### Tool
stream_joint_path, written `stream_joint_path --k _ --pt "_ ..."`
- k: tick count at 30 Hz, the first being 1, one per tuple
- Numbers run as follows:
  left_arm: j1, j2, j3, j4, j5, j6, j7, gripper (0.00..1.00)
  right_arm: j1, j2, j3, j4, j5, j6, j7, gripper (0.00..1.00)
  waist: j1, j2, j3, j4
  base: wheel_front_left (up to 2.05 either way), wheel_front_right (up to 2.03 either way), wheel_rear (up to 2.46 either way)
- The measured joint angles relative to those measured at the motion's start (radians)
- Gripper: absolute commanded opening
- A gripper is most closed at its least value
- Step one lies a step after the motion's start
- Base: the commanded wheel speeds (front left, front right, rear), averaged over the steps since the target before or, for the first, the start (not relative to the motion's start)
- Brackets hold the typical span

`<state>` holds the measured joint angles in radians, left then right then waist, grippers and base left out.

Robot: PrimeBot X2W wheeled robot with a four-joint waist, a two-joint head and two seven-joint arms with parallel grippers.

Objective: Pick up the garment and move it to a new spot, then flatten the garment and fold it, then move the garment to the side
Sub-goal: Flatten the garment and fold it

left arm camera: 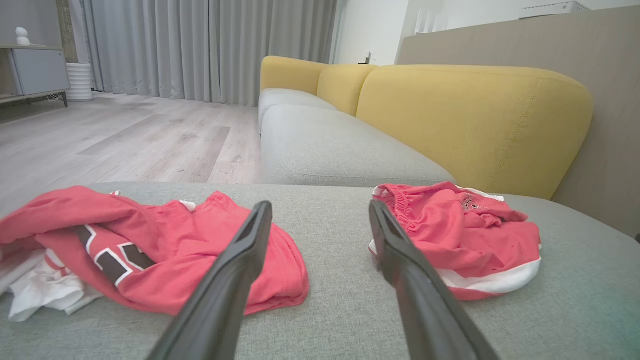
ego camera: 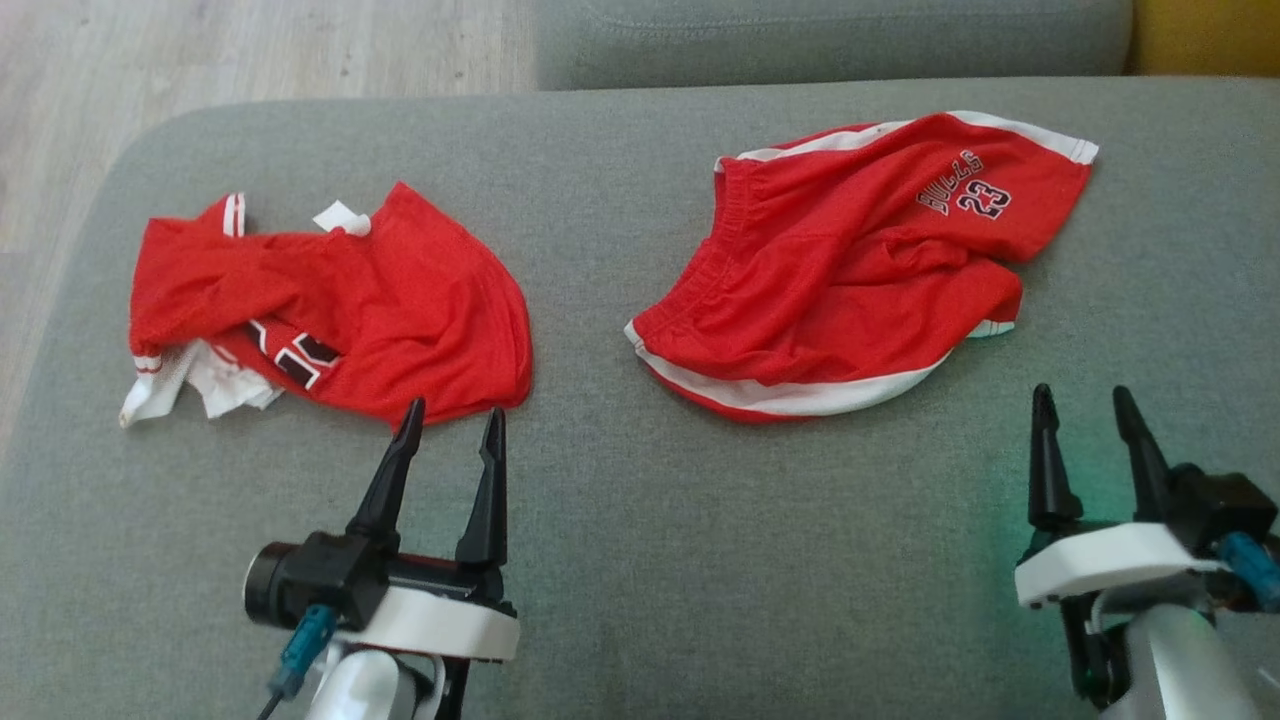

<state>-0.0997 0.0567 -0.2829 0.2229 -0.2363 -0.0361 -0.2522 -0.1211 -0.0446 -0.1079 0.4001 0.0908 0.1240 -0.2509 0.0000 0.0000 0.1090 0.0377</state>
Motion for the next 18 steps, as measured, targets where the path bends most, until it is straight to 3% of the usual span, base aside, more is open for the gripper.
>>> stream_joint_path --k 9,18 --pt "-0.056 -0.003 -0.007 0.007 0.0 -0.009 0.0 1.0 -0.163 0.0 -0.112 0.122 -0.065 0.0 0.118 1.0 0.0001 0.0 0.057 0.046 0.0 0.0 0.0" --pt "-0.073 -0.005 -0.007 0.017 0.0 -0.009 0.0 1.0 -0.337 -0.001 -0.22 0.3 -0.162 0.0 0.159 1.0 0.0001 0.0 0.123 0.117 0.0 0.0 0.0"
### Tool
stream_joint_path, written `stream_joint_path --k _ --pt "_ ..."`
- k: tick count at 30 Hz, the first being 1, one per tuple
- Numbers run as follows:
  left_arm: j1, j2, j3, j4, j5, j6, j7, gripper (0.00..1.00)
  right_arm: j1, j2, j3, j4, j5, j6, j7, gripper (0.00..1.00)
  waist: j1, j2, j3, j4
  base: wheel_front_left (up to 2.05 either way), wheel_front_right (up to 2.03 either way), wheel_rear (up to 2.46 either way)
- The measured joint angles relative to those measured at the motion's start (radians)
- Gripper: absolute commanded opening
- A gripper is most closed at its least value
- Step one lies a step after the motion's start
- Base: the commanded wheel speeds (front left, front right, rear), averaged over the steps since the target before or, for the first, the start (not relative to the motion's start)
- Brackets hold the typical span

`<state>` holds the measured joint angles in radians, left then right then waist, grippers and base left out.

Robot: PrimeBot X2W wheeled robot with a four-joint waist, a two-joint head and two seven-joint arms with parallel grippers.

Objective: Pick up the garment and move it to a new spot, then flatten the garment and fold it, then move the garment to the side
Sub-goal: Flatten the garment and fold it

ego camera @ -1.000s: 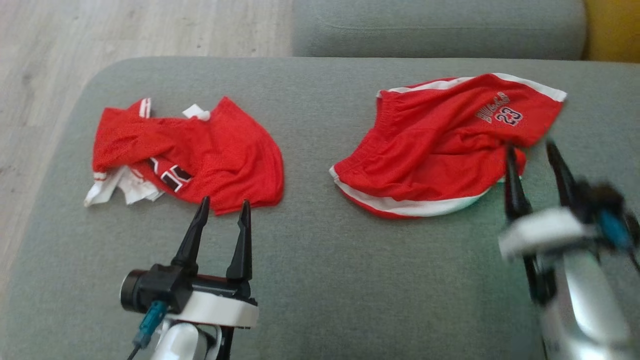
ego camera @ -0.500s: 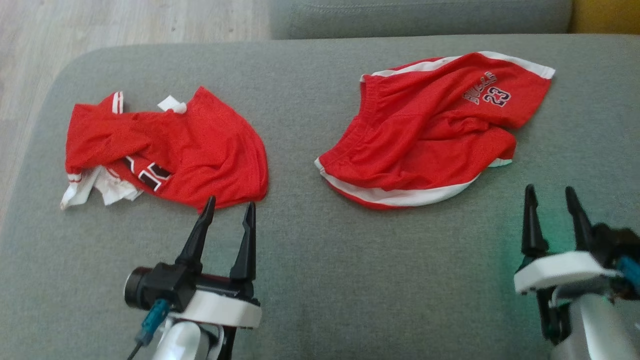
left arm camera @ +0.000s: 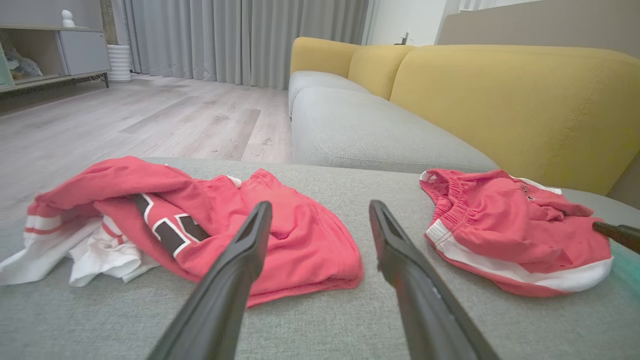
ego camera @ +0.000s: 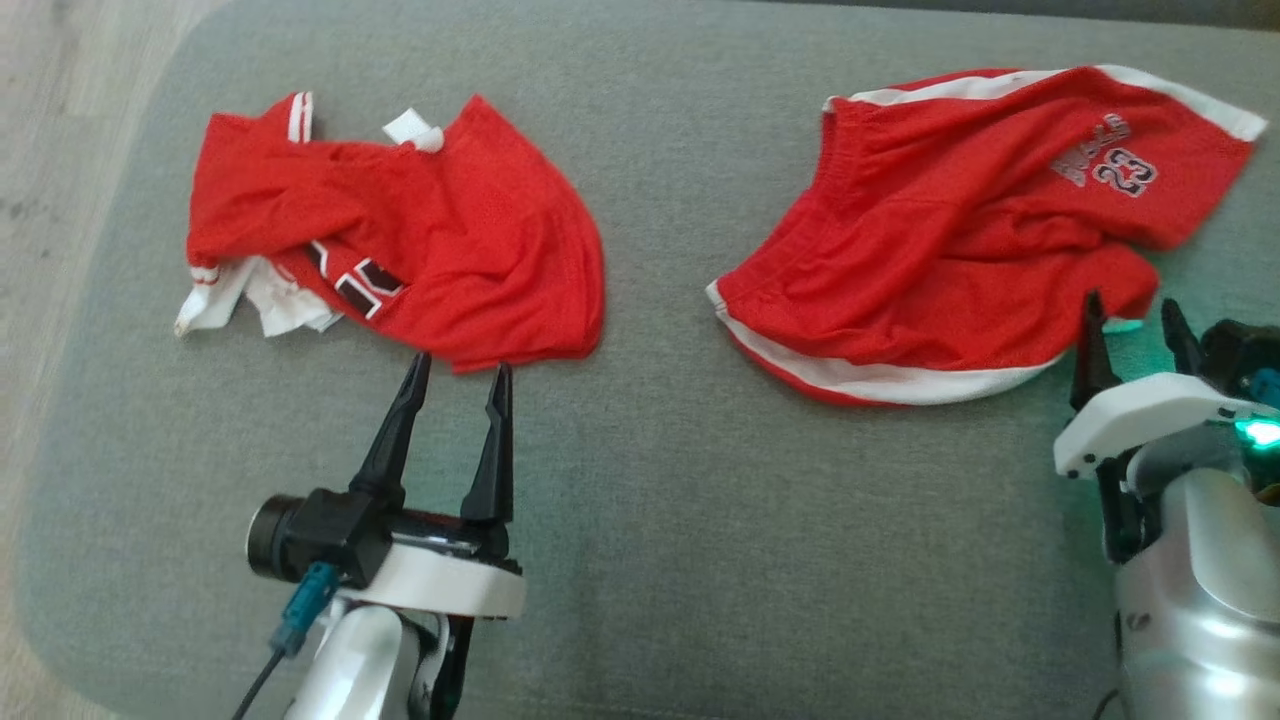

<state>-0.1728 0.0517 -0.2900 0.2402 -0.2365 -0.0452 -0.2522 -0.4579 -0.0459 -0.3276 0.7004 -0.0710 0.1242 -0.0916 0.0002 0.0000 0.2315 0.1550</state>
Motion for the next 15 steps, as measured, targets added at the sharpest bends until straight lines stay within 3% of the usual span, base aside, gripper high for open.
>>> stream_joint_path --k 15 --pt "-0.009 -0.001 -0.005 0.011 0.0 0.0 0.0 1.0 -0.048 0.0 -0.193 0.185 -0.117 0.0 -0.1 1.0 -0.0002 0.0 -0.007 0.007 0.0 0.0 0.0"
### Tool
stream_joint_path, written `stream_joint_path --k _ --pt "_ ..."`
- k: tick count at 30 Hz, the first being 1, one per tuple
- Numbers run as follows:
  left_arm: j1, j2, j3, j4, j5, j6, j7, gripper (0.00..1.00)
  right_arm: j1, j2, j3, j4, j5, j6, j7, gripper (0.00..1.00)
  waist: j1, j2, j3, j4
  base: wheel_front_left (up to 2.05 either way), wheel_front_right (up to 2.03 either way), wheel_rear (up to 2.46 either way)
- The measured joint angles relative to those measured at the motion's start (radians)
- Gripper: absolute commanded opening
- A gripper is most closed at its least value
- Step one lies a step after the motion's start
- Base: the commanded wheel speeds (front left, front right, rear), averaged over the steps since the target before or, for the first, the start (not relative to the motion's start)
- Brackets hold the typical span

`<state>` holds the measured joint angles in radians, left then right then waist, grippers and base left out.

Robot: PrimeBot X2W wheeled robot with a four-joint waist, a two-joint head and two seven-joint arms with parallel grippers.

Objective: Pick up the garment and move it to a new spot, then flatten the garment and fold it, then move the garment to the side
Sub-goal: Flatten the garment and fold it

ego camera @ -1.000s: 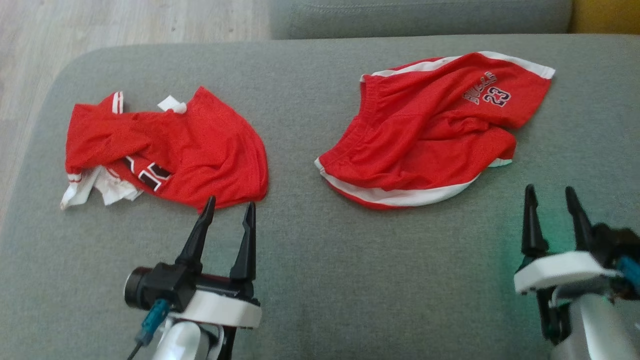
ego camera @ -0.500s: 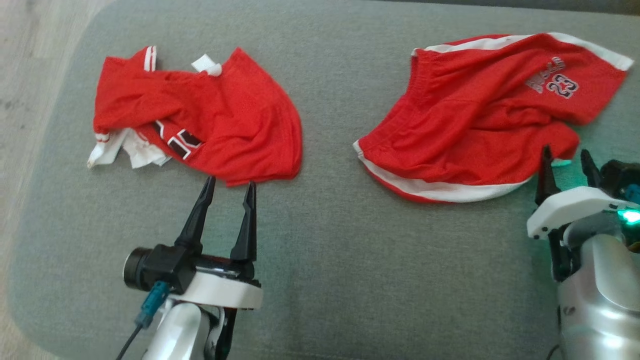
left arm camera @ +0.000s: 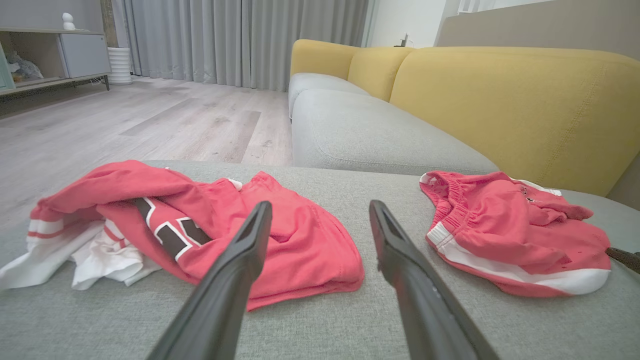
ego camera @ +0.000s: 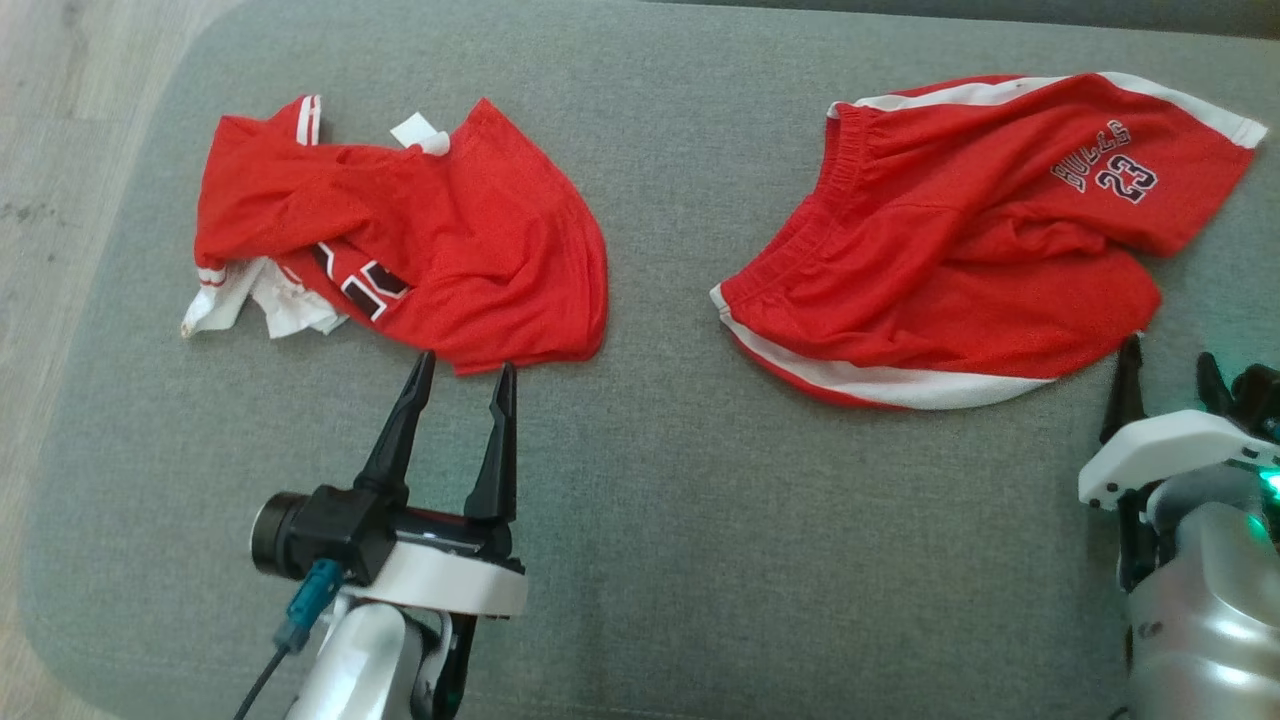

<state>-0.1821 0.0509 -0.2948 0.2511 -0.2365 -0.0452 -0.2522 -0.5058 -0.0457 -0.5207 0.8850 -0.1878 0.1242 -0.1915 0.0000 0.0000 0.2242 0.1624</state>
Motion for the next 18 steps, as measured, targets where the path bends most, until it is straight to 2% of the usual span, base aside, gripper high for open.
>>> stream_joint_path --k 7,18 --pt "0.001 0.0 -0.002 0.0 0.0 0.0 0.0 1.0 -0.037 -0.001 -0.065 0.06 -0.068 0.0 -0.021 1.0 0.0 0.0 -0.006 -0.007 0.0 0.0 0.0" --pt "0.001 0.0 -0.022 0.004 0.0 0.0 0.0 1.0 -0.098 -0.002 -0.057 0.139 -0.081 0.0 -0.05 1.0 0.0 0.0 -0.003 0.006 0.0 0.0 0.0"
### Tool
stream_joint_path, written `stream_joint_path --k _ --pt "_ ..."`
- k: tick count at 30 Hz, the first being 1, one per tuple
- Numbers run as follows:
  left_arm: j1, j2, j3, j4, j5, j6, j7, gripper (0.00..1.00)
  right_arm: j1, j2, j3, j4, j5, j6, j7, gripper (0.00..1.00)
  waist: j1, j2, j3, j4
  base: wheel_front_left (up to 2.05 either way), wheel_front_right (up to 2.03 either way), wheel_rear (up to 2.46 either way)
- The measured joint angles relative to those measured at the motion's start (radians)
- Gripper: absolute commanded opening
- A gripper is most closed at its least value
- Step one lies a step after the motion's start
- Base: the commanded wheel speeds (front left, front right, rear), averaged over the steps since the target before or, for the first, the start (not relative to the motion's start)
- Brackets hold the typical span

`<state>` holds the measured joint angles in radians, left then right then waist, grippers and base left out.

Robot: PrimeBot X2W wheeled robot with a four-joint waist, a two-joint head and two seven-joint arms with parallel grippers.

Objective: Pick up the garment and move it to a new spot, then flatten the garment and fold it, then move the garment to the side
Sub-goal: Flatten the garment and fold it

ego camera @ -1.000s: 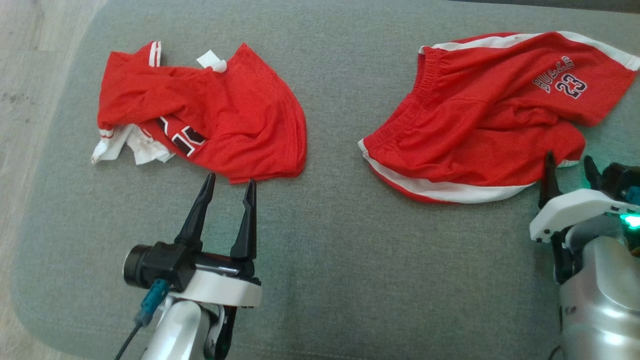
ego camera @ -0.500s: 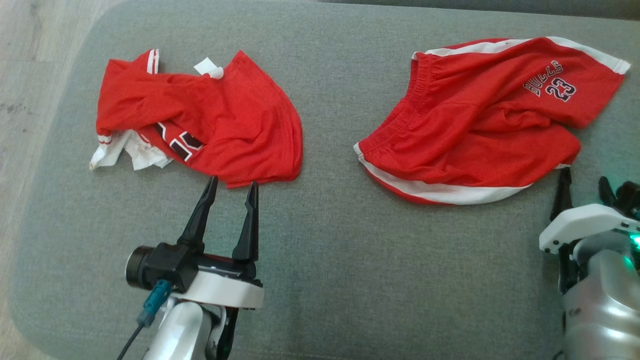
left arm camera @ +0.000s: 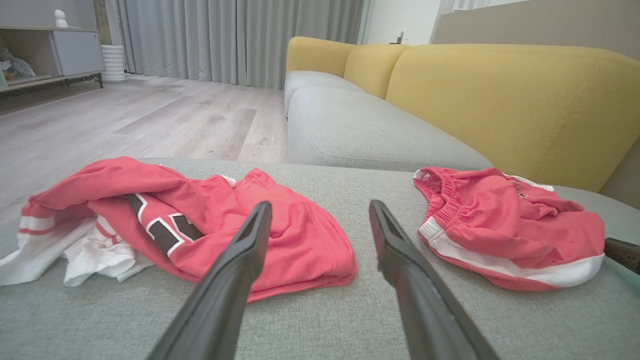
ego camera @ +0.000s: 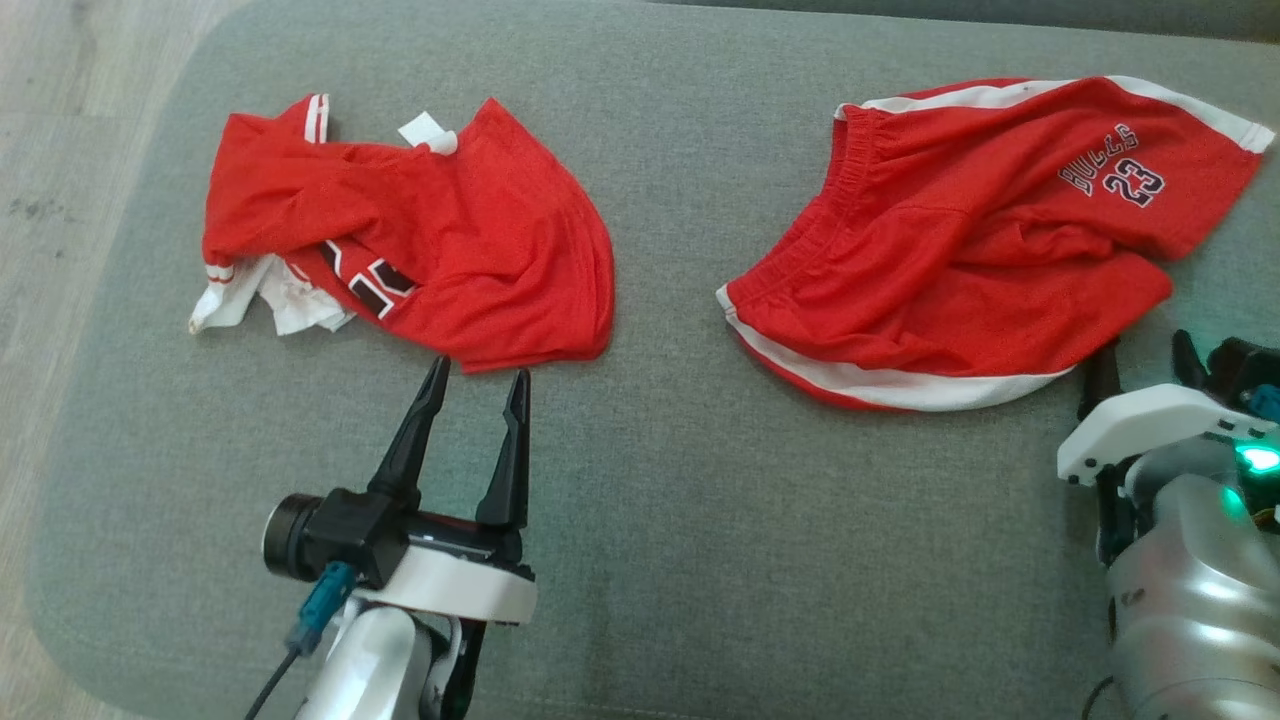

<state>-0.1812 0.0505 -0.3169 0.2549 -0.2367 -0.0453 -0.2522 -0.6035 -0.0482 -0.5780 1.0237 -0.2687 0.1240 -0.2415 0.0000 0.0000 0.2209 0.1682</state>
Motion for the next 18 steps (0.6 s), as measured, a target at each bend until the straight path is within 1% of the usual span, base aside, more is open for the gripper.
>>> stream_joint_path --k 6,18 --pt "0.0 0.0 -0.001 0.002 0.0 0.0 0.0 1.0 -0.001 0.0 0.012 0.013 -0.004 0.0 -0.009 1.0 0.0 0.0 0.0 0.009 0.0 0.0 0.0" --pt "0.0 0.0 -0.001 0.014 -0.001 0.0 0.0 1.0 -0.005 0.0 0.082 -0.044 0.095 0.0 -0.01 1.0 0.0 0.0 0.003 0.009 0.0 0.0 0.0"
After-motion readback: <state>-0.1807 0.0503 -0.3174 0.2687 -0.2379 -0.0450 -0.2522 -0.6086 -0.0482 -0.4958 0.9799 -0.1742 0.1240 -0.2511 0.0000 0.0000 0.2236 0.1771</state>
